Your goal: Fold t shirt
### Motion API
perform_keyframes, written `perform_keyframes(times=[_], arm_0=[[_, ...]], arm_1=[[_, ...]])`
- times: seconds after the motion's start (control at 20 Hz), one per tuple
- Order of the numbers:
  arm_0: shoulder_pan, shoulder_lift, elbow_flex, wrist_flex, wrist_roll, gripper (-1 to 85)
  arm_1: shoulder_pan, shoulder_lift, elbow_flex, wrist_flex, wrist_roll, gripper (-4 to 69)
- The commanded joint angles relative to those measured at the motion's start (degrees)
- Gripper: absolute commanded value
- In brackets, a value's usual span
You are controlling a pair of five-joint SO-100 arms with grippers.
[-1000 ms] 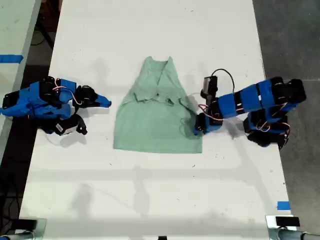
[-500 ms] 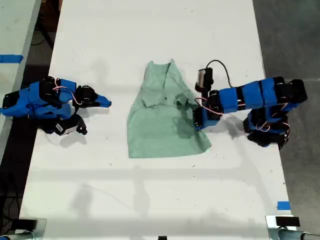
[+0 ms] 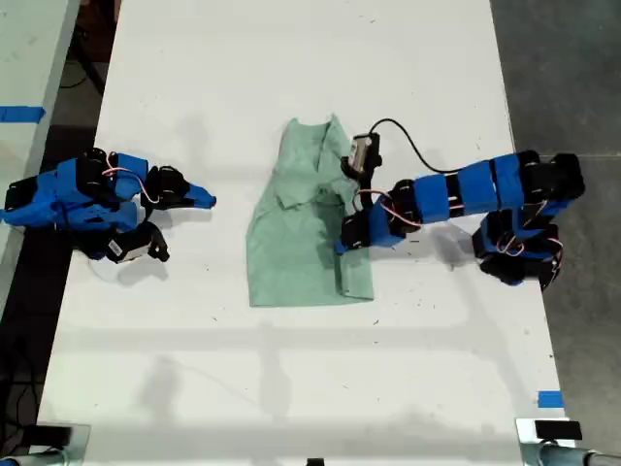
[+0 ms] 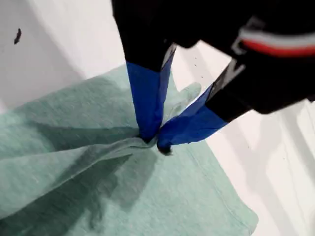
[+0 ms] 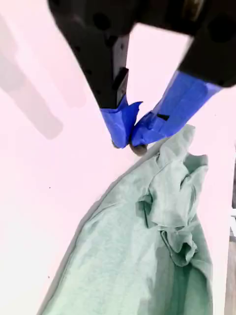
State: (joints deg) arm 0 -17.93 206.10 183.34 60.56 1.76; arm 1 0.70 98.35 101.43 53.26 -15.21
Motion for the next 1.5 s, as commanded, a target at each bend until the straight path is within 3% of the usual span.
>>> perform_keyframes(times=[0.0, 0.1, 0.25, 0.3, 0.35, 0.4, 0.8, 0.9, 0.95, 1.0, 1.45], arm_0=[[0.7, 0.4, 0.5, 0.1, -0.8, 0.0], [0.7, 0.4, 0.5, 0.1, -0.7, 0.0], [0.7, 0.4, 0.5, 0.1, -0.7, 0.0], [0.7, 0.4, 0.5, 0.1, -0.7, 0.0], [0.7, 0.4, 0.5, 0.1, -0.7, 0.0], [0.7, 0.4, 0.5, 0.1, -0.7, 0.0], [0.9, 0.4, 0.5, 0.1, -0.9, 0.0], [0.9, 0.4, 0.5, 0.1, -1.0, 0.0], [0.9, 0.4, 0.5, 0.1, -1.0, 0.0], [0.9, 0.4, 0.5, 0.1, -0.7, 0.0], [1.1, 0.5, 0.5, 0.1, -0.7, 0.0]], arm_1=[[-1.1, -1.1, -6.9, -1.1, -1.9, 18.9], [-1.2, -0.5, -8.9, 1.1, -2.2, 26.5], [-0.4, 4.6, -11.3, 9.7, -2.0, 26.6], [0.4, 7.6, -11.3, 14.2, -1.2, 20.3], [1.3, 11.6, -9.4, 18.3, 0.1, 4.4], [2.1, 17.3, -4.4, 19.6, 0.9, 0.6], [3.4, 73.9, 59.5, 5.5, -0.3, 0.7], [3.4, 91.0, 72.4, 7.6, 0.0, 0.7], [4.0, 102.7, 77.3, 14.4, 1.1, 0.7], [4.0, 102.7, 76.7, 17.1, 2.3, 0.7], [5.1, 102.7, 77.1, 19.2, 6.6, 0.7]])
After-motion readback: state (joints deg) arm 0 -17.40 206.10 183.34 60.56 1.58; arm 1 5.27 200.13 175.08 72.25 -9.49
